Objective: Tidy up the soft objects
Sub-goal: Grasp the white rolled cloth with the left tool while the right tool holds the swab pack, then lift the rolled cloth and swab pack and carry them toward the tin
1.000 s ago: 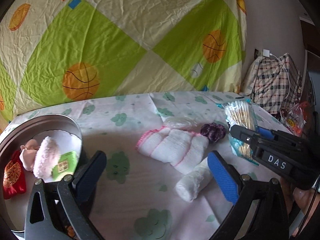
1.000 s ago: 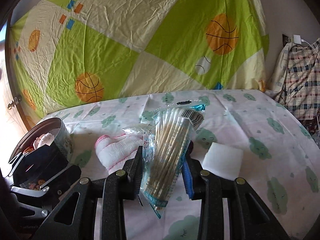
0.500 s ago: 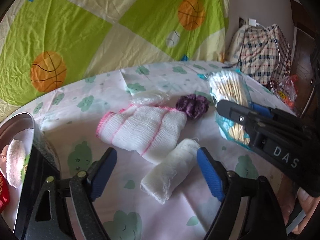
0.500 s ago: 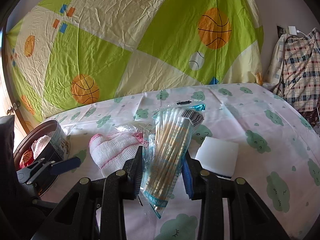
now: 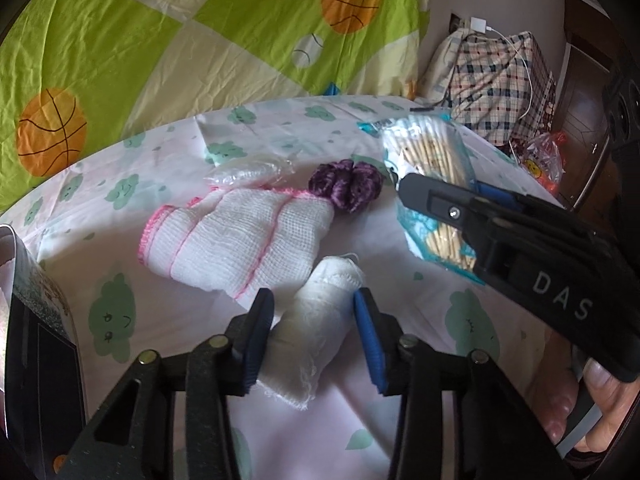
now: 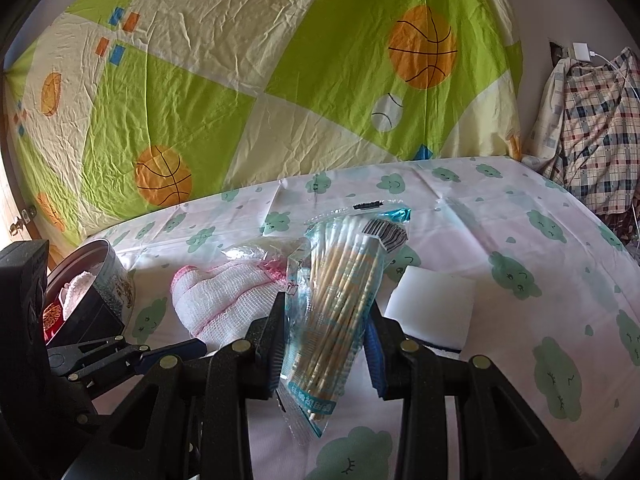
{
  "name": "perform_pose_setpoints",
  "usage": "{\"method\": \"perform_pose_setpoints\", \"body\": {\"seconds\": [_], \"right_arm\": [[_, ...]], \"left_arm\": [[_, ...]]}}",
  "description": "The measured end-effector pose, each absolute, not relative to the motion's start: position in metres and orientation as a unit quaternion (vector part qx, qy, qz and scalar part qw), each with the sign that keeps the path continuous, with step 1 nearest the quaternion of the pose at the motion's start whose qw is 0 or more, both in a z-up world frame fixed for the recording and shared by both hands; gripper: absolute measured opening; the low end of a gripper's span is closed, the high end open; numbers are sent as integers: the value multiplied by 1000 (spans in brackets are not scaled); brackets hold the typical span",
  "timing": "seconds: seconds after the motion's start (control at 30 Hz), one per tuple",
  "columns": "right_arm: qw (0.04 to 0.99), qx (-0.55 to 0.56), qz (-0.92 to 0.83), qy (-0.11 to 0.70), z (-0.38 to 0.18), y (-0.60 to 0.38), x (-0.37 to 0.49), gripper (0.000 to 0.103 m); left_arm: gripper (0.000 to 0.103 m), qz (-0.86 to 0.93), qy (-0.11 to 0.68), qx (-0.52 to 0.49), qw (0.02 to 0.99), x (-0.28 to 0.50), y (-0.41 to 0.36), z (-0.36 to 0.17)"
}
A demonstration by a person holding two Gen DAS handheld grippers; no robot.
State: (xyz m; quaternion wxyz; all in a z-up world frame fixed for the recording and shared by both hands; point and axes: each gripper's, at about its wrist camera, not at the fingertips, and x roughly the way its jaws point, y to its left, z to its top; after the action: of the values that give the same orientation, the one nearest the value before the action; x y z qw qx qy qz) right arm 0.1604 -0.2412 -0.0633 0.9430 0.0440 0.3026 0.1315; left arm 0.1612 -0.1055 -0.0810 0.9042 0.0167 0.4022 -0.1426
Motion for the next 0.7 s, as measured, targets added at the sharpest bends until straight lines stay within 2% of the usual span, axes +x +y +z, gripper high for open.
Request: {"method": "perform_pose_setpoints", "body": {"seconds": [0.07,0.13,0.2,0.7], "right_arm": [[943,45,131,304,-64,-241,161,37],[943,45,130,304,-64,-241,161,37],[943,44,129,303,-64,-241,161,37],[952,38,136,273,-58,-239,151,37]], "left_arm": [[41,-146,404,11,903,162,-104,-81],[31,-148,402,8,904,162,-103,-81],[27,-155,397,11,905,160,-104,-80],[26,-110,291,-1,950,133,-88,-54]]}}
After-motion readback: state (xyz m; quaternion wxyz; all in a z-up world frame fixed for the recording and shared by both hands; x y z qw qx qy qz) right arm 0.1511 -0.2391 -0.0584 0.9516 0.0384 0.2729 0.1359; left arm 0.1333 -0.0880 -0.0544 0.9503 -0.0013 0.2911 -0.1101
